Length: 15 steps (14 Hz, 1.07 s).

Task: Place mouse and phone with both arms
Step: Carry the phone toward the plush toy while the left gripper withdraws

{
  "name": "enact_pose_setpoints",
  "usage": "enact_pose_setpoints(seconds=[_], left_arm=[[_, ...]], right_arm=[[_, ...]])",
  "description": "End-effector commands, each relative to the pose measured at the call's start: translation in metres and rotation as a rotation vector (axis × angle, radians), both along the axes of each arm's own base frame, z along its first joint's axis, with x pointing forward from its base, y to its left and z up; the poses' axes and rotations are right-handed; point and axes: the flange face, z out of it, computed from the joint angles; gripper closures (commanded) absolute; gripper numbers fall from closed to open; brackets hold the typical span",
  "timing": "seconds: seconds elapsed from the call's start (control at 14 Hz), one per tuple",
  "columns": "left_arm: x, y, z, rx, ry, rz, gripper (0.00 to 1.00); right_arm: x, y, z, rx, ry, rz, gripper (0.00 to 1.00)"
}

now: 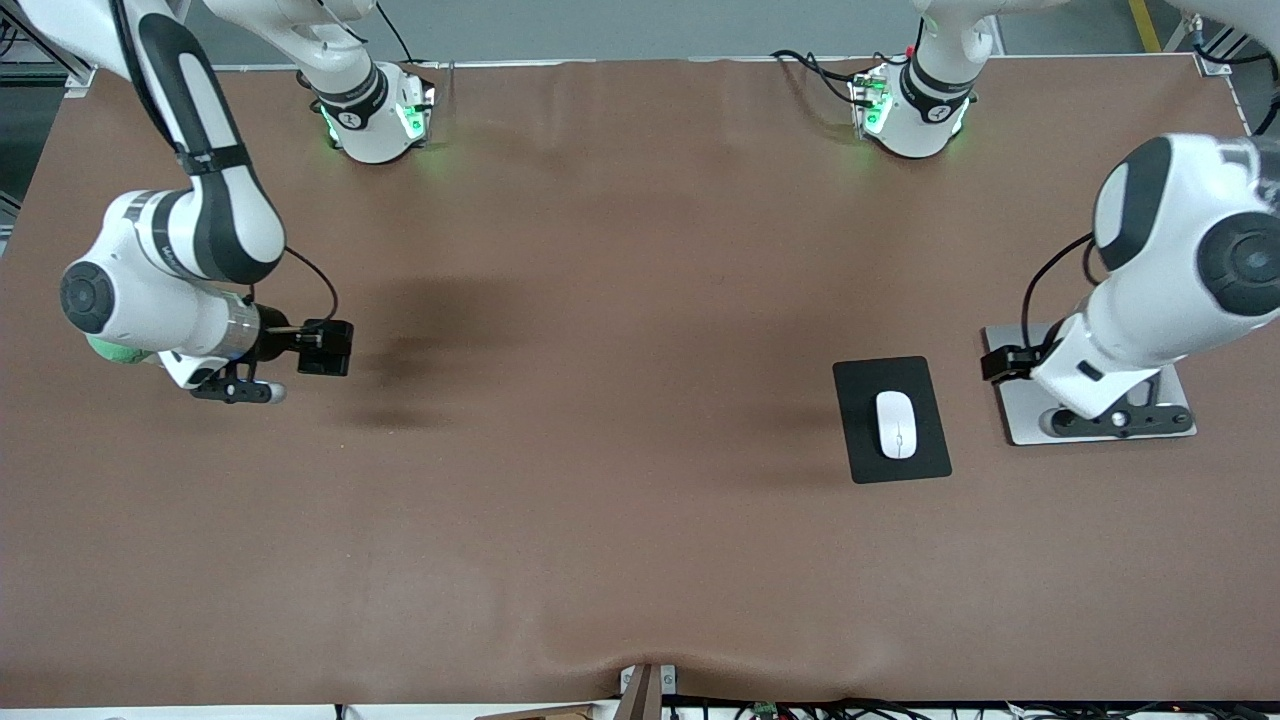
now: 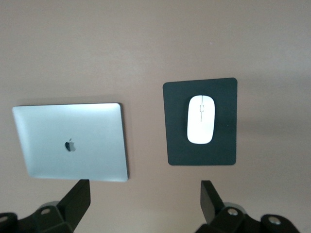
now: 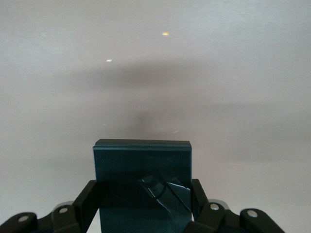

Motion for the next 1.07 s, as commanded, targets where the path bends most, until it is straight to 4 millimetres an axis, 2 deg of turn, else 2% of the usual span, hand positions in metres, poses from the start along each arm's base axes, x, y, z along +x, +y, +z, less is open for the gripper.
enact_pose_setpoints(seconds=[0.0, 0.07, 0.21, 0.5, 0.64, 0.93, 1.0], left_arm=[[-0.017, -0.001, 0.036, -0.047, 0.009, 0.003, 0.0], [-0.022, -0.001, 0.043, -0.045, 0.015, 0.005, 0.0], [-0.032, 0.003, 0.059, -0.037, 0.012, 0.021, 0.0], [-0.054, 0.002, 0.088, -0.076, 0.027, 0.029, 0.0], [-0.063, 0.018, 0.105, -0.112, 0.006, 0.066, 0.0], [-0.07, 0.05, 0.121, -0.146, -0.018, 0.03, 0.0], [-0.073, 0.051, 0.125, -0.146, -0.024, 0.018, 0.0]], right_arm=[[-0.023, -0.036, -0.012, -0.028, -0.033, 0.048, 1.0], [-0.028, -0.049, -0.019, -0.033, -0.044, 0.05, 1.0], [-0.041, -0.061, -0.035, -0.034, -0.052, 0.058, 1.0], [-0.062, -0.076, -0.069, -0.046, -0.08, 0.073, 1.0], [-0.07, -0.084, -0.083, -0.046, -0.073, 0.069, 1.0], [-0.079, -0.097, -0.104, -0.046, -0.08, 0.085, 1.0], [-0.081, -0.099, -0.109, -0.047, -0.078, 0.083, 1.0]])
